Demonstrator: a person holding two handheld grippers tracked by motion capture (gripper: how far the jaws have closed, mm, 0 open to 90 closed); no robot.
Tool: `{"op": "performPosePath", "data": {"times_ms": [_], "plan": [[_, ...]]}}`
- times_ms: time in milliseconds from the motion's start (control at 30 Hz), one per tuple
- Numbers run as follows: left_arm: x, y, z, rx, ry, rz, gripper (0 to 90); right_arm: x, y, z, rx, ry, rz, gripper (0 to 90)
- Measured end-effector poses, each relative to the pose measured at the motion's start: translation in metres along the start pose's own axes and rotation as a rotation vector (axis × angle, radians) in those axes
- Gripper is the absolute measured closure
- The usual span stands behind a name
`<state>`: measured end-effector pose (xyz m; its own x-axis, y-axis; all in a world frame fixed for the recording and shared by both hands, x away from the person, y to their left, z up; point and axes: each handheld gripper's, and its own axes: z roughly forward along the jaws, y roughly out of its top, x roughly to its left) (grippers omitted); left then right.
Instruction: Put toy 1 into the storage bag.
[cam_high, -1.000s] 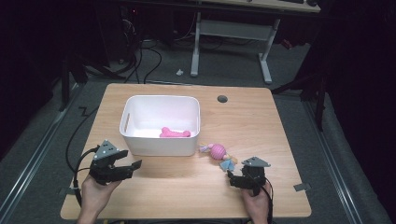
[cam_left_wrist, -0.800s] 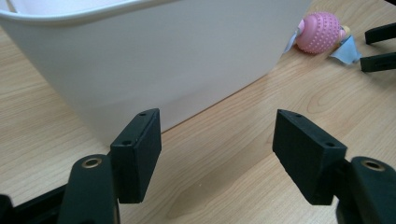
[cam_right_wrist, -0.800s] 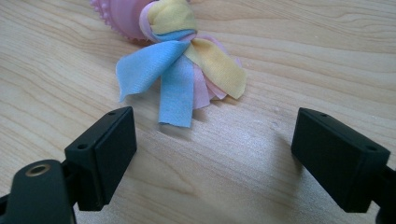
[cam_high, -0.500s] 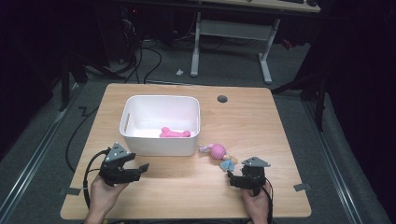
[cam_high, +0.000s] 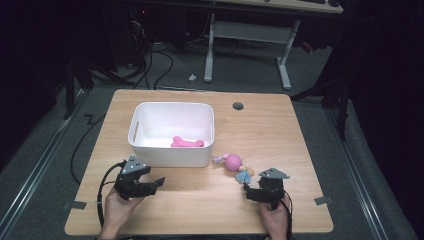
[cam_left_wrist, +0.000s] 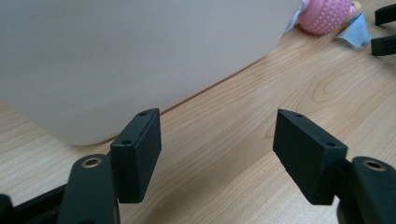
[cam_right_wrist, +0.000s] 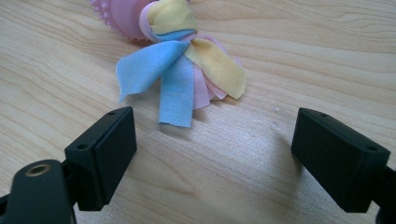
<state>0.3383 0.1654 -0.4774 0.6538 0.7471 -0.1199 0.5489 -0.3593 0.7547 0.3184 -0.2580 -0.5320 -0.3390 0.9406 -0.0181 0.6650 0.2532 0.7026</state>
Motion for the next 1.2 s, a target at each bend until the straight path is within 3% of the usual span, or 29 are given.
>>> {"op": "performPosePath", "data": {"times_ms": [200,400,900,1200], "plan": [[-0.001,-0.005,0.012,0.004,-0.024,-0.014,32.9,0.000,0.000,0.000,0.000,0.000,0.000,13.9],[-0.002,-0.008,0.025,0.021,-0.021,-0.014,32.9,0.000,0.000,0.000,0.000,0.000,0.000,13.9],[-0.009,-0.008,0.052,0.054,0.016,0.050,32.7,0.000,0.000,0.000,0.000,0.001,-0.001,13.8],[-0.016,-0.009,0.066,0.068,0.017,0.078,32.5,0.000,0.000,0.000,0.000,0.001,-0.002,13.9]]}}
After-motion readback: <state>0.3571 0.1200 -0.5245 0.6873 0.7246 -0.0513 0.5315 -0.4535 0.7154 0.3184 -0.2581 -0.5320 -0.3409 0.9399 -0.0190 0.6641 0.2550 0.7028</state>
